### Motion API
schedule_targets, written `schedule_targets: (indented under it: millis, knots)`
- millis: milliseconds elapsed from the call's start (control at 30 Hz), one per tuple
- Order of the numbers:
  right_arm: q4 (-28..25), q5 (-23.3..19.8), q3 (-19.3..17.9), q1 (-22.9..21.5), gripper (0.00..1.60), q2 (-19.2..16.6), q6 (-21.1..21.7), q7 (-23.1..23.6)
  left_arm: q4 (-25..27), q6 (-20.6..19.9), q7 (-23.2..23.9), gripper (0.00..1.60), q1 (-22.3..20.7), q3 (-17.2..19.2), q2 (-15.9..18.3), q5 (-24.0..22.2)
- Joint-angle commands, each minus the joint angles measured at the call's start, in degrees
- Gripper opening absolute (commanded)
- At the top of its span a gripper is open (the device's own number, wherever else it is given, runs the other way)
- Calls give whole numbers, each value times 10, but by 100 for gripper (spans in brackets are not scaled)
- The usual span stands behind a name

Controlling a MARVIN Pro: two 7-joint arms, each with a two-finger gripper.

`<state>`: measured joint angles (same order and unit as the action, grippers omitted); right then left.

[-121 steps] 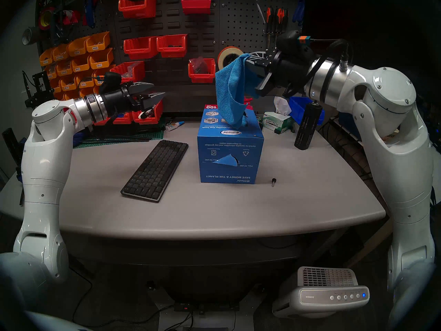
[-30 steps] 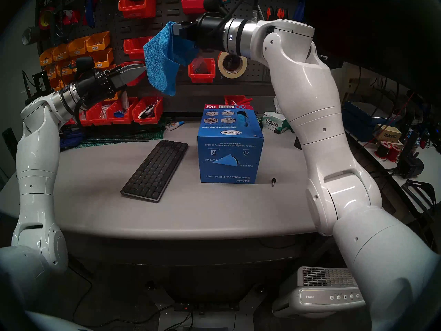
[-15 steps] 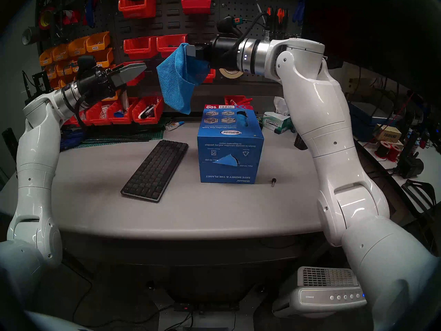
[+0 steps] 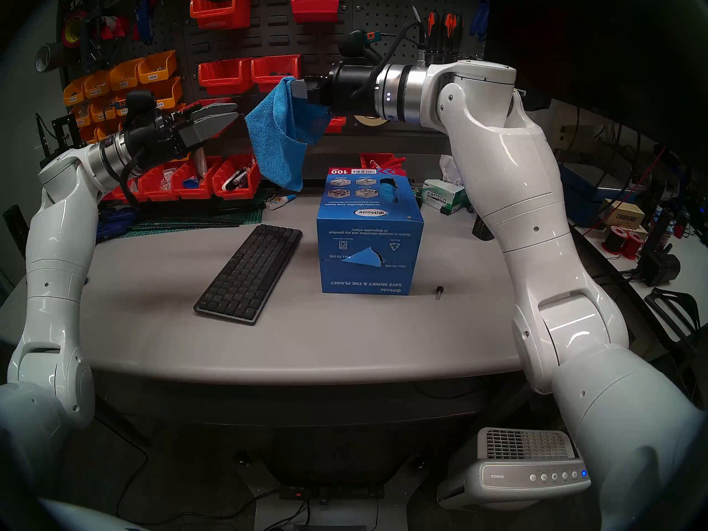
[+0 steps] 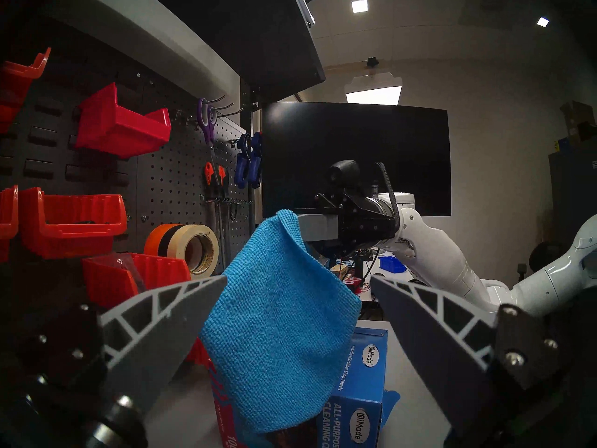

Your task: Take out a shop towel

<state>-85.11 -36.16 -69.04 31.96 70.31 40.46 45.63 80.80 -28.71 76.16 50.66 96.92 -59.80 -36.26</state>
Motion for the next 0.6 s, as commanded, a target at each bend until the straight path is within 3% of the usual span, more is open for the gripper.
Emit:
schedule_targets:
  millis: [0,567]
  knots:
    - [-20,-2,-9,-18,0,-1,-5,6,6,11,13,160,-25,0,3,-4]
    - [-68,-15,-11,-25,0,-6,40,34,-3,33,9,160,-30,-17,-1,12]
